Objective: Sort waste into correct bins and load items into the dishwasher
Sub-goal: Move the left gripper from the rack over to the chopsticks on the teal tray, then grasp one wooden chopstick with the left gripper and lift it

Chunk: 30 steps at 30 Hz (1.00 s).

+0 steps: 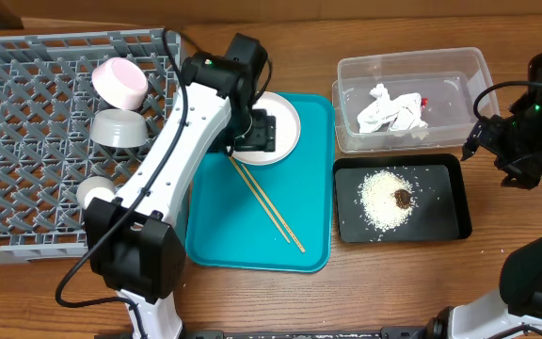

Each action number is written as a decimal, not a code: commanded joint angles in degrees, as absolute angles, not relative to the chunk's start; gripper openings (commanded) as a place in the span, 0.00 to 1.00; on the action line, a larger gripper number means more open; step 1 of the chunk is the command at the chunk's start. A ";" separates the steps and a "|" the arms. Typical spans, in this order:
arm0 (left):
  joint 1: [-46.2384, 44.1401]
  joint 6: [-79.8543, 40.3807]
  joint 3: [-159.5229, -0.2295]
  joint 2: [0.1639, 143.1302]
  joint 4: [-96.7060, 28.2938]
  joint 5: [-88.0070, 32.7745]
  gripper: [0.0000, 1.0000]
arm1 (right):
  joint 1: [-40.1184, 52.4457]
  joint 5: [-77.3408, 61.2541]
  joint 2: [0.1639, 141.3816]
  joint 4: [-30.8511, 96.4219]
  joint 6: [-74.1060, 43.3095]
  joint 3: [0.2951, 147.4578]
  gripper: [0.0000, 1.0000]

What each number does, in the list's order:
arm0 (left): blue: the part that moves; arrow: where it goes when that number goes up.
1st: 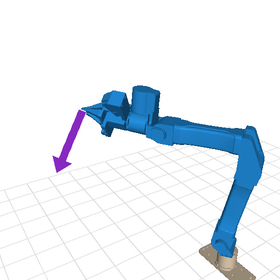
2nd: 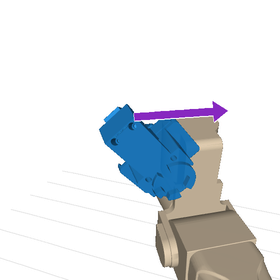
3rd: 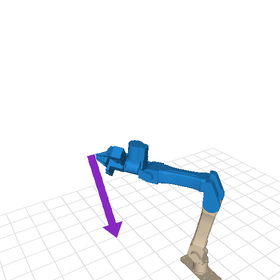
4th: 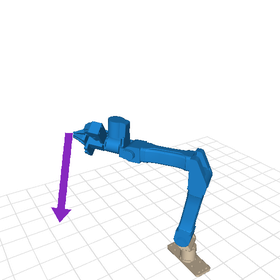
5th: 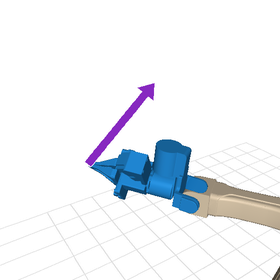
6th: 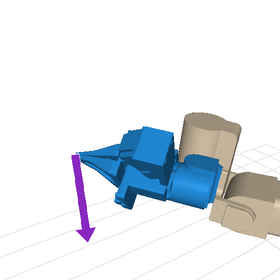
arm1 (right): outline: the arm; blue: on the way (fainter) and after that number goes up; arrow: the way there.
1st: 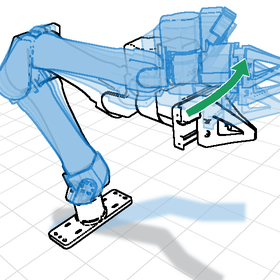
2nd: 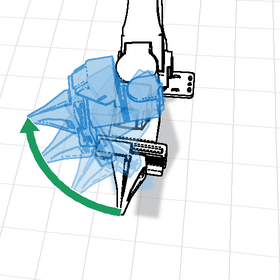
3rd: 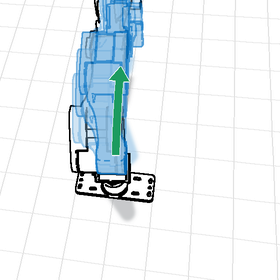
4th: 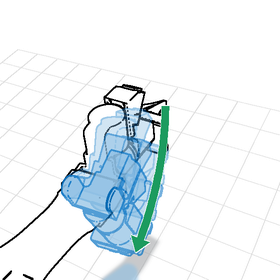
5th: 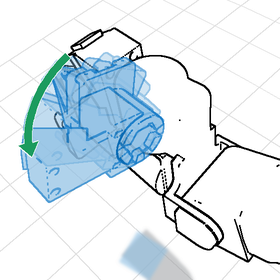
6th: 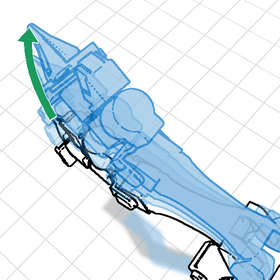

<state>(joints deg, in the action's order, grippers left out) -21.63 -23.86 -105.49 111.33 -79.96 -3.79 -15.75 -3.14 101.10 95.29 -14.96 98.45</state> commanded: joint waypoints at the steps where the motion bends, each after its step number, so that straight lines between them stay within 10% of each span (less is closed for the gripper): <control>1: -21.30 -32.14 -106.13 110.37 -83.68 -9.58 0.95 | -15.77 -3.27 99.00 94.85 -14.96 98.48 0.82; 15: -25.76 -46.83 -97.51 92.71 -89.38 2.17 1.00 | -15.77 -3.25 99.00 95.26 -14.96 98.48 0.82; 30: -26.92 -55.68 -65.19 88.33 -54.65 3.99 1.00 | -15.77 -3.27 99.02 95.35 -14.98 98.48 0.82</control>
<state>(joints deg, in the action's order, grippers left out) -26.98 -54.83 -67.88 85.38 -56.55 2.46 -15.75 -3.16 101.08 95.48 -14.96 98.32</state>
